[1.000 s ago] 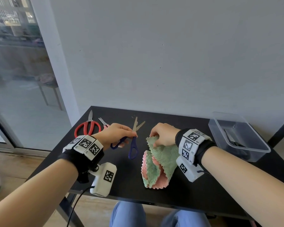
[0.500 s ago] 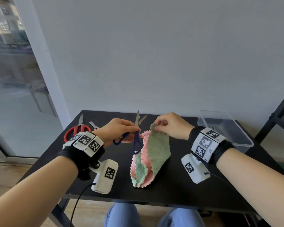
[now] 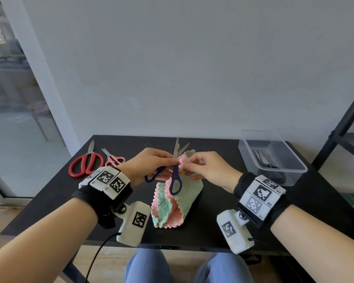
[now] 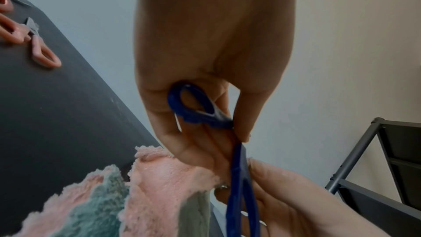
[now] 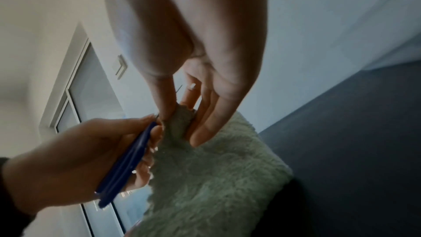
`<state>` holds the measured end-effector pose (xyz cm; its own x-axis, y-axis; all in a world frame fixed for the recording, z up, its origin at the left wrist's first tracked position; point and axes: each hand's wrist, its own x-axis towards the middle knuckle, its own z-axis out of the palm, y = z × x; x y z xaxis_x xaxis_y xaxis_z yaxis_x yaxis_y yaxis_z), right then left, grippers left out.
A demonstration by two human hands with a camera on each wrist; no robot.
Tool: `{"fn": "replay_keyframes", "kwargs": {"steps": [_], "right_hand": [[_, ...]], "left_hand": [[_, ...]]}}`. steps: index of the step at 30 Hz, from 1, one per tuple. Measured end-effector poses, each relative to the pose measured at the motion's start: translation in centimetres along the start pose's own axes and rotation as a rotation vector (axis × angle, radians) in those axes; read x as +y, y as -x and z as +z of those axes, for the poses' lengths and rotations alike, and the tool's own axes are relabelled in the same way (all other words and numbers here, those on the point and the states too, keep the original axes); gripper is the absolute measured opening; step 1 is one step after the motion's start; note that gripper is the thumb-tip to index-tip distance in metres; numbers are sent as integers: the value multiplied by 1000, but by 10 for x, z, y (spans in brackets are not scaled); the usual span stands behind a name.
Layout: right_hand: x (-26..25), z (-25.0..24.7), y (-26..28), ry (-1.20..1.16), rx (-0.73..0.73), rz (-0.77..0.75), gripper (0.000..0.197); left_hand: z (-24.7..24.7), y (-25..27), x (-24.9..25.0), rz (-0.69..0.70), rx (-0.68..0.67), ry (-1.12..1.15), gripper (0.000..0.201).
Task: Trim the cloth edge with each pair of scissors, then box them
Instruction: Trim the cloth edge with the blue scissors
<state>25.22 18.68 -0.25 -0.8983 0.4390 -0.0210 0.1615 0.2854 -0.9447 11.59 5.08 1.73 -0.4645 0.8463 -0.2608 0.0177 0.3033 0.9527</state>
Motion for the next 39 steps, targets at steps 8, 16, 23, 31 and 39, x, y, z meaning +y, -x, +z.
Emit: {"fn": "replay_keyframes", "kwargs": {"steps": [8,16,23,31,39], "right_hand": [[-5,8,1,-246,109,24,22],[-6,18,-1,-409,260,27,32],[-10,19,-3,-541,220,63,26],[-21,18,-5,-666,201,70,14],[-27,21,-17,-620,349,93,12]], "left_hand": [[2,4,-1,11,-60,-64,14],[4,3,-6,42,35,-37,21],[0,-1,-5,54,48,-21,17],[-1,-7,1,97,79,-13,17],[-3,-13,9,88,87,-47,20]]}}
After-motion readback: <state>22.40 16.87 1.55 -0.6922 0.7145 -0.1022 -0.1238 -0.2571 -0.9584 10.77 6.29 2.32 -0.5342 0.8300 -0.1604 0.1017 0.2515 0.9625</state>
